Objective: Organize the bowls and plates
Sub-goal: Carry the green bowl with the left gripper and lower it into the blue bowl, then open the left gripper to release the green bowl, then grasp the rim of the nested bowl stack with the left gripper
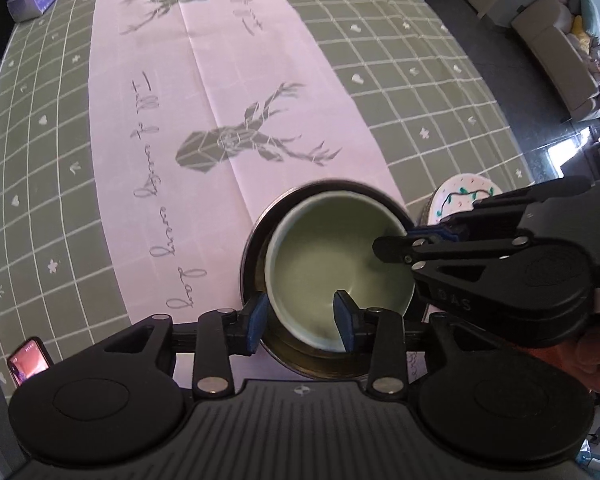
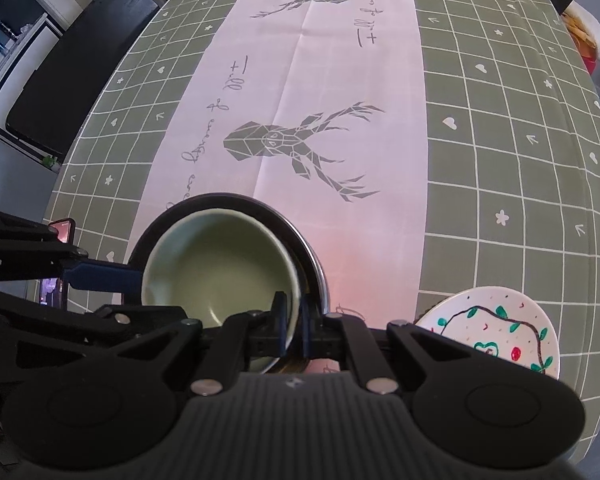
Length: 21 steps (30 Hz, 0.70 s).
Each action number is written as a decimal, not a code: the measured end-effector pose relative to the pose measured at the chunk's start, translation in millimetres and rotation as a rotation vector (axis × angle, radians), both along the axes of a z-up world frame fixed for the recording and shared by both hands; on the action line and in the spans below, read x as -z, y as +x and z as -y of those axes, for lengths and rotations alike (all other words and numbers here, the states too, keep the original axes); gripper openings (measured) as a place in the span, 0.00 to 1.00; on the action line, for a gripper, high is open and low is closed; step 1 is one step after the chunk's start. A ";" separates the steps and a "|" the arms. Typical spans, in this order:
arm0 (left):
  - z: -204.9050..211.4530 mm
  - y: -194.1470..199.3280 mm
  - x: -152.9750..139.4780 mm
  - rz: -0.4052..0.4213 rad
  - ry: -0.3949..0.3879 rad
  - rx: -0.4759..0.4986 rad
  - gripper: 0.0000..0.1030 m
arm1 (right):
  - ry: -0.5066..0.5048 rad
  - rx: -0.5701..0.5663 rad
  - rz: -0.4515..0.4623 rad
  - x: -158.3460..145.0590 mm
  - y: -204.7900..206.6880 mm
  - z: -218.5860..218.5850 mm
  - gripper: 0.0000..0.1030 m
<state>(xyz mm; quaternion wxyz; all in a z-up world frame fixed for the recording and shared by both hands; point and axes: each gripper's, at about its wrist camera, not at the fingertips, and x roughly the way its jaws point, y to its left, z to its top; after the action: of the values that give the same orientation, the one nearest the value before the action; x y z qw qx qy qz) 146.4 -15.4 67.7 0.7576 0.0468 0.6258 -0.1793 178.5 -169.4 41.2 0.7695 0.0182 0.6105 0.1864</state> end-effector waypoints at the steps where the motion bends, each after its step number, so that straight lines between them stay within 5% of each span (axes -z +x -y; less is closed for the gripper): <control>1: -0.9 0.2 -5.2 0.018 -0.013 0.000 0.42 | -0.005 -0.005 0.002 0.0 0.0 -0.9 0.04; 12: -10.2 -2.4 -9.5 0.102 -0.010 0.007 0.43 | -0.046 -0.046 0.006 -9.9 -3.1 -7.0 0.09; 17: -16.9 -6.4 -16.9 0.155 -0.041 0.007 0.48 | -0.014 -0.058 0.065 -29.9 -9.4 -3.5 0.30; 21: -23.8 -13.7 -22.3 0.223 -0.061 0.006 0.56 | 0.025 -0.054 0.120 -45.4 -18.1 4.7 0.37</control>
<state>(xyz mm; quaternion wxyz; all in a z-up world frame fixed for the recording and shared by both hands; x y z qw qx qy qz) 132.7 8.4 90.0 0.8229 0.0453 0.5319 -0.1943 160.5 -174.1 86.6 0.7990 0.0002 0.5613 0.2155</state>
